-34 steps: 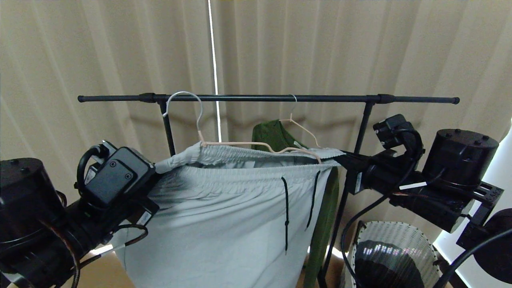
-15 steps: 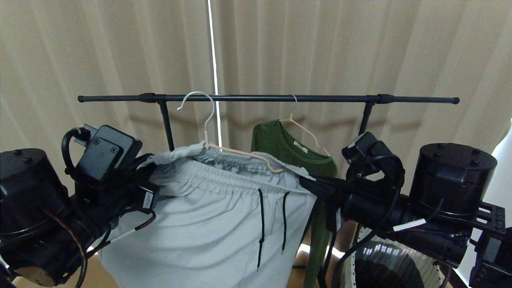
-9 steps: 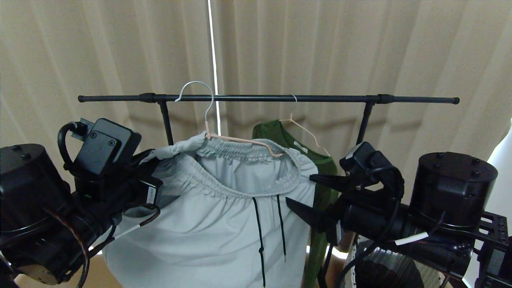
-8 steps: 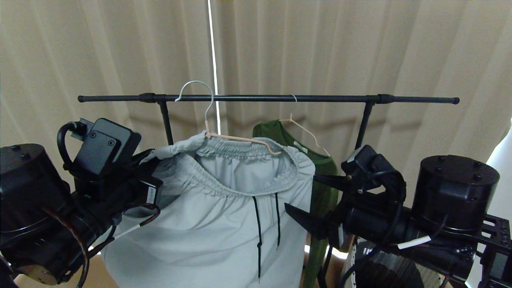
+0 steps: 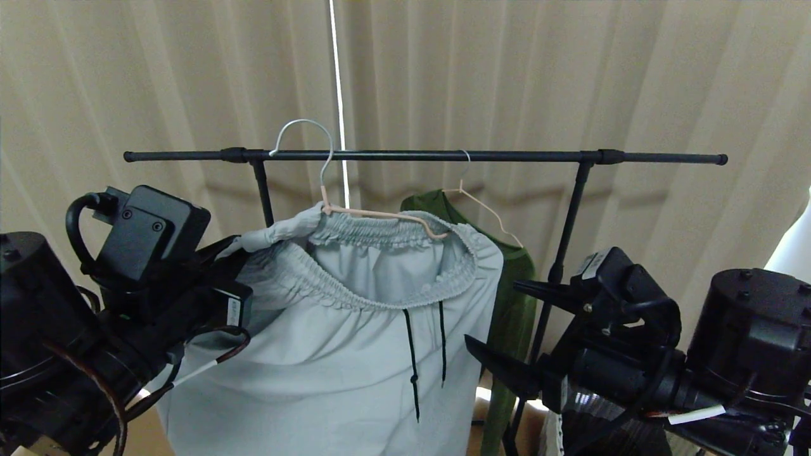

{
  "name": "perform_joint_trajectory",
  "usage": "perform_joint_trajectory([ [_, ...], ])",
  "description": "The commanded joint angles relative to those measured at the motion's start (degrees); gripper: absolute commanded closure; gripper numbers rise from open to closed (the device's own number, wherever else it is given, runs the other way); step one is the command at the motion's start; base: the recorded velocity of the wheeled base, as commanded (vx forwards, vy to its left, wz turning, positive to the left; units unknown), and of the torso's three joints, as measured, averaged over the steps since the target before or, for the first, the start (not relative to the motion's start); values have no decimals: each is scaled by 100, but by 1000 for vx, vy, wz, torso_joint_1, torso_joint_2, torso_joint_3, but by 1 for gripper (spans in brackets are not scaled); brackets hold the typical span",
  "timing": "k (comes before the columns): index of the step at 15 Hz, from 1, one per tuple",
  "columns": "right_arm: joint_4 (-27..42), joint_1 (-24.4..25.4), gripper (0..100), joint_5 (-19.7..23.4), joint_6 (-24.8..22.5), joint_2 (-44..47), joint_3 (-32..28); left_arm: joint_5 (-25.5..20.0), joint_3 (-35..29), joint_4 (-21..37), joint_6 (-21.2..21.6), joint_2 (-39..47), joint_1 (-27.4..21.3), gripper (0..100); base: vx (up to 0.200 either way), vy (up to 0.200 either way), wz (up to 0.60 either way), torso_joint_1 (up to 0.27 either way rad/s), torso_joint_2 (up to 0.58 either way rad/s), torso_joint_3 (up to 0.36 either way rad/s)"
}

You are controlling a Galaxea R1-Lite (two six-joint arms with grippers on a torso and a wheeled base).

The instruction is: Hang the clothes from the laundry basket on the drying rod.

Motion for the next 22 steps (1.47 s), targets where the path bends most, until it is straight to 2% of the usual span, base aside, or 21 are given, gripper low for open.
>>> perform_joint_trajectory([
  [1,-29,-25,0,2,-59,30,36,85,0,8,5,-55,-3,100,0,0,0,0,0,0],
  [5,-55,-148,0,11,-560,21,-52,146,-70,0,-3,33,-108,100,0,0,0,0,0,0],
  [8,-91,-148,0,19,-604,38,-193,138,-220,-9,-21,244,-135,100,0,0,0,0,0,0],
  [12,-548,-148,0,37,-736,276,-491,129,-211,-9,-153,464,-337,100,0,0,0,0,0,0],
  [13,-846,-156,0,459,-806,460,-579,120,-149,-9,-206,560,-645,100,0,0,0,0,0,0],
  [14,-934,-165,0,573,-868,513,-597,120,-158,-9,-197,560,-750,100,0,0,0,0,0,0],
  [19,-934,-728,0,617,-1536,935,-878,102,-158,-9,-118,560,-1110,100,0,0,0,0,0,0],
  [22,-890,-816,0,626,-1580,1075,-1054,94,-105,-27,-126,552,-1128,100,0,0,0,0,0,0],
])
